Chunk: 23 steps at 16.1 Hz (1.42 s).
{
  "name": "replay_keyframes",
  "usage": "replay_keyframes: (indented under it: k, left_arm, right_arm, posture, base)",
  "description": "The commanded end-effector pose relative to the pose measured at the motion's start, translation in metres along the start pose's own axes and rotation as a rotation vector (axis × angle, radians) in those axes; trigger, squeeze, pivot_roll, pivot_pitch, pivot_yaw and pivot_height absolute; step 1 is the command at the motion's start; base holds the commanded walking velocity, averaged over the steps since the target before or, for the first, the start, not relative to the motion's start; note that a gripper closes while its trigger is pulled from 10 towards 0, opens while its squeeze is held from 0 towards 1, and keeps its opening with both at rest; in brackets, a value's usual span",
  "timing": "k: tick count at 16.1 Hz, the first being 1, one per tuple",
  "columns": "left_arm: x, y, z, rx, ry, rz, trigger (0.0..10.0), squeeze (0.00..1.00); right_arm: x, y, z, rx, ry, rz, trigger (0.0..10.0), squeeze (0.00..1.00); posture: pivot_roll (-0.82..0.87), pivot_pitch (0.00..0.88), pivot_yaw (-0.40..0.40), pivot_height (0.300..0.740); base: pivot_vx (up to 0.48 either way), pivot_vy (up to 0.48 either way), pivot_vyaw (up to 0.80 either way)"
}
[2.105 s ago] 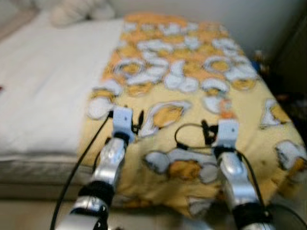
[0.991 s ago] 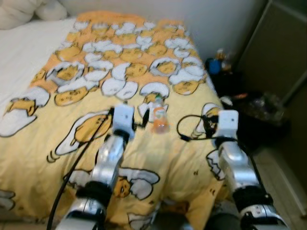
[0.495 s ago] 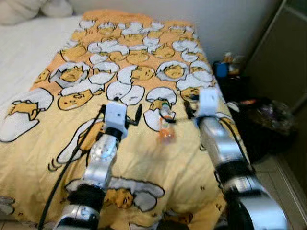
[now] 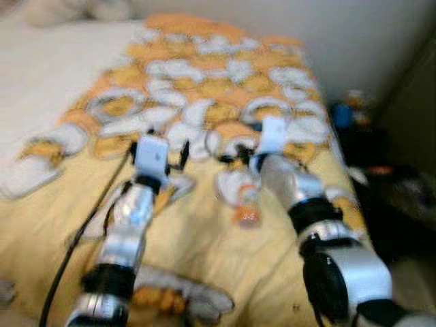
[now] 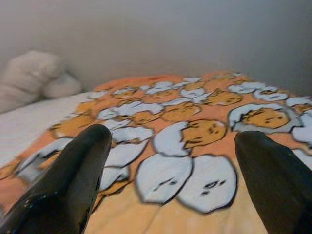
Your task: Clean up the room
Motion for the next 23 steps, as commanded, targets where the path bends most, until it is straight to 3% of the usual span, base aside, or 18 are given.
replay_keyframes:
  k: [1, 11, 12, 13, 14, 16, 18, 19, 21, 22, 23]
  left_arm:
    - [0.008, 0.003, -0.011, -0.025, -0.01, -0.024, 10.0, 0.0]
    - [0.008, 0.003, -0.011, -0.025, -0.01, -0.024, 10.0, 0.0]
    - [0.023, -0.003, -0.009, -0.154, 0.021, 0.002, 10.0, 0.0]
    - [0.034, -0.016, -0.012, -0.296, 0.037, 0.043, 10.0, 0.0]
    - [0.035, -0.02, -0.012, -0.324, 0.039, 0.05, 10.0, 0.0]
    - [0.033, -0.024, -0.001, -0.284, 0.047, 0.053, 10.0, 0.0]
    - [0.028, -0.034, 0.01, -0.286, 0.063, 0.096, 10.0, 0.0]
    - [0.03, -0.045, 0.014, -0.319, 0.087, 0.137, 10.0, 0.0]
    - [0.037, -0.051, 0.017, -0.314, 0.111, 0.115, 10.0, 0.0]
    - [0.039, -0.058, 0.015, -0.329, 0.103, 0.1, 10.0, 0.0]
    - [0.037, -0.066, 0.009, -0.341, 0.045, 0.106, 10.0, 0.0]
  right_arm:
    - [0.007, -0.001, -0.016, -0.04, 0.01, -0.01, 10.0, 0.0]
    - [0.007, -0.001, -0.016, -0.04, 0.01, -0.01, 10.0, 0.0]
    - [-0.016, 0.004, -0.013, -0.079, 0.064, 0.091, 10.0, 0.0]
    - [-0.04, 0.007, -0.016, -0.145, 0.043, 0.127, 10.0, 0.0]
    - [-0.044, 0.007, -0.018, -0.163, 0.021, 0.127, 10.0, 0.0]
    - [-0.037, 0.007, -0.023, -0.202, -0.06, 0.083, 10.0, 0.0]
    - [-0.044, 0.006, -0.022, -0.214, -0.063, 0.089, 10.0, 0.0]
    - [-0.048, 0.006, -0.026, -0.238, -0.055, 0.084, 10.0, 0.0]
    - [-0.048, 0.006, -0.024, -0.233, -0.032, 0.073, 10.0, 0.0]
    - [-0.041, 0.007, -0.019, -0.217, -0.052, 0.011, 10.0, 0.0]
    - [-0.039, 0.006, -0.012, -0.175, -0.095, -0.054, 10.0, 0.0]
  posture:
    - [0.14, 0.0, -0.064, 0.74]
    - [0.14, 0.0, -0.064, 0.74]
    - [0.26, 0.035, -0.041, 0.74]
    - [0.27, 0.047, -0.043, 0.74]
    - [0.27, 0.05, -0.043, 0.74]
    - [0.29, 0.071, -0.044, 0.74]
    - [0.33, 0.099, -0.025, 0.74]
    - [0.36, 0.115, -0.007, 0.74]
    - [0.36, 0.115, -0.012, 0.74]
    - [0.34, 0.112, -0.014, 0.74]
    - [0.31, 0.103, -0.014, 0.74]
  base:
    - [0.0, 0.0, 0.0]
    - [0.0, 0.0, 0.0]
    - [0.0, 0.0, 0.0]
    - [0.0, 0.0, 0.0]
    - [0.0, 0.0, 0.0]
    - [0.0, 0.0, 0.0]
    - [0.0, 0.0, 0.0]
    - [0.0, 0.0, 0.0]
    - [0.0, 0.0, 0.0]
    - [0.0, 0.0, 0.0]
    - [0.0, 0.0, 0.0]
Point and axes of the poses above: a point about 5 cm out from each wrist's last joint towards the gripper, its own y axis pointing out of the wrist towards the gripper, its own x axis along the axis of the wrist's last joint, z = x × y, the point moved 5 cm from there along y, pointing out of the wrist towards the gripper, and after that the axes turned 12 degrees about y, right-handed, at the moved point
